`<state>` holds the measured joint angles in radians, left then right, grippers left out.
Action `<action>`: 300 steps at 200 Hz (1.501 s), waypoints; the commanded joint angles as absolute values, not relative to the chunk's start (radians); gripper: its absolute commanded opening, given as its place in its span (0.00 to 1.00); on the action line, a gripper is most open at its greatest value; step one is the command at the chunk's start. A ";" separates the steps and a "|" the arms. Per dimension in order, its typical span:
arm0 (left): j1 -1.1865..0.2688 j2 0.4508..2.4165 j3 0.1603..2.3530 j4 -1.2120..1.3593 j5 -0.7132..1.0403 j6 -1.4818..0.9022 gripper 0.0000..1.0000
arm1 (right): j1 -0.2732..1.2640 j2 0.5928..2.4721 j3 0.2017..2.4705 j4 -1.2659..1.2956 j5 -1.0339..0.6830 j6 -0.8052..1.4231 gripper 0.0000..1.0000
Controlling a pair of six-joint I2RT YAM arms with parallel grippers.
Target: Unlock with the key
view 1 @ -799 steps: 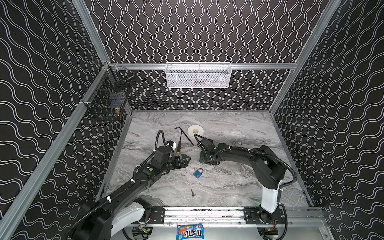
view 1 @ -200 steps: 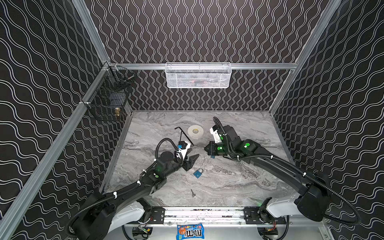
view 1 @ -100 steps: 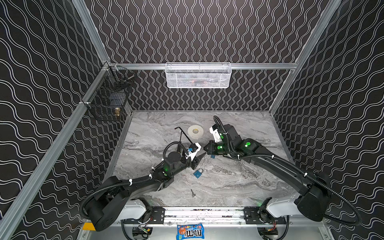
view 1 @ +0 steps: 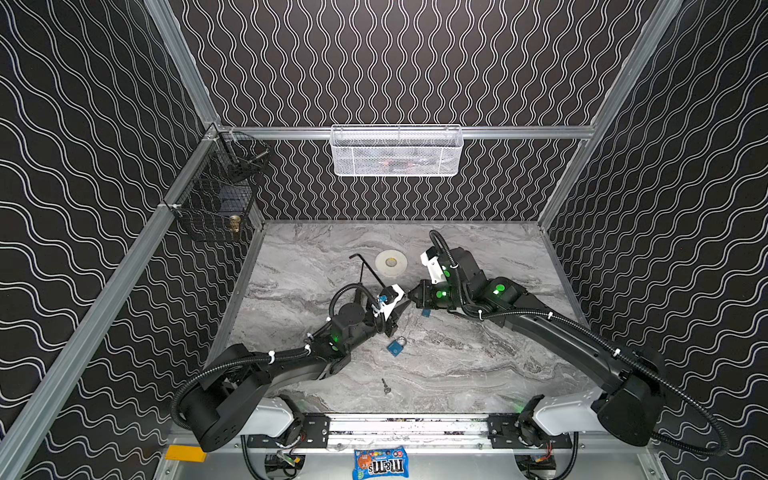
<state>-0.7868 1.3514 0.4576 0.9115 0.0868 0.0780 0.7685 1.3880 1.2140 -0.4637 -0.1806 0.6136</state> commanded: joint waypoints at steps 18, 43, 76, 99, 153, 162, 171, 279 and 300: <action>-0.789 1.359 0.470 0.966 0.115 0.094 0.21 | 0.769 1.378 1.205 -0.448 -0.178 0.631 0.00; -0.789 1.361 0.469 0.978 0.123 0.092 0.17 | 0.768 1.372 1.204 -0.451 -0.176 0.630 0.00; -0.789 1.369 0.472 0.983 0.134 0.086 0.08 | 0.766 1.367 1.204 -0.459 -0.170 0.628 0.00; -0.788 1.366 0.471 0.983 0.143 0.089 0.00 | 0.763 1.363 1.200 -0.456 -0.170 0.631 0.00; -0.788 1.318 0.524 0.798 0.227 0.095 0.00 | 0.720 1.343 1.198 -0.443 -0.222 0.606 0.10; -0.785 1.308 0.544 0.743 0.244 0.090 0.00 | 0.692 1.333 1.191 -0.425 -0.267 0.592 0.16; -0.782 1.300 0.568 0.677 0.271 0.086 0.00 | 0.661 1.325 1.184 -0.412 -0.307 0.581 0.20; -0.688 1.277 0.694 0.499 0.573 -0.073 0.00 | 0.525 1.219 1.026 -0.110 -0.701 0.406 0.46; -0.683 1.280 0.699 0.515 0.599 -0.092 0.00 | 0.525 1.234 1.023 -0.100 -0.740 0.378 0.50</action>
<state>-0.6876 1.2808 0.6853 0.4850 0.5255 -0.0536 0.5236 1.2221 1.0290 -0.1707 -0.6720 0.4385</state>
